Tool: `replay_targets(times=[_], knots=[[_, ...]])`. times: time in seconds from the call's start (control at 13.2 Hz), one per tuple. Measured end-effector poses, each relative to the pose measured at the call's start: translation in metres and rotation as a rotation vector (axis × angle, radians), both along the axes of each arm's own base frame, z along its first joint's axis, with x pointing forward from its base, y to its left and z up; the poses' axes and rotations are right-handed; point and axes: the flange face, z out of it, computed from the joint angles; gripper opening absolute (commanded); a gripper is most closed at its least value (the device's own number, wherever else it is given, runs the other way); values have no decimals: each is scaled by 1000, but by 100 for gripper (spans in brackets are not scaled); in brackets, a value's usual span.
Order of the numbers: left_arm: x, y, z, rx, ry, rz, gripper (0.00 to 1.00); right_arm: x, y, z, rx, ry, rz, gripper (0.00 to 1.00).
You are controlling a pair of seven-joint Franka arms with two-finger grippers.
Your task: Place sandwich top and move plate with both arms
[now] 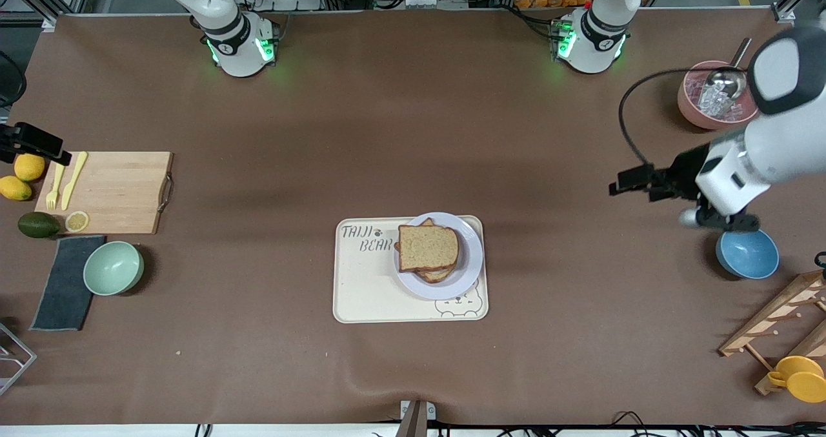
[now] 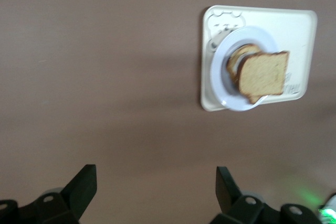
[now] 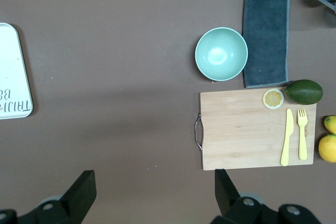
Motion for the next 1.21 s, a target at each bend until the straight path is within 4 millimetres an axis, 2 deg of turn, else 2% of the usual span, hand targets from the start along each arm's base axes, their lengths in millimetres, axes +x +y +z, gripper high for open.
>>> replay_targets(times=[0.23,0.38,0.76,1.06,1.21], knots=[[-20,4,55,179,-57,-33,100,0,0,0,0,0,0,100],[-23,12,76,276,-98,-39,100,0,0,0,0,0,0,100],[-25,38,91,322,-83,-6,100,0,0,0,0,0,0,100],[-26,39,100,390,-104,-15,100,0,0,0,0,0,0,100],[-32,39,113,399,-122,-9,100,0,0,0,0,0,0,100]])
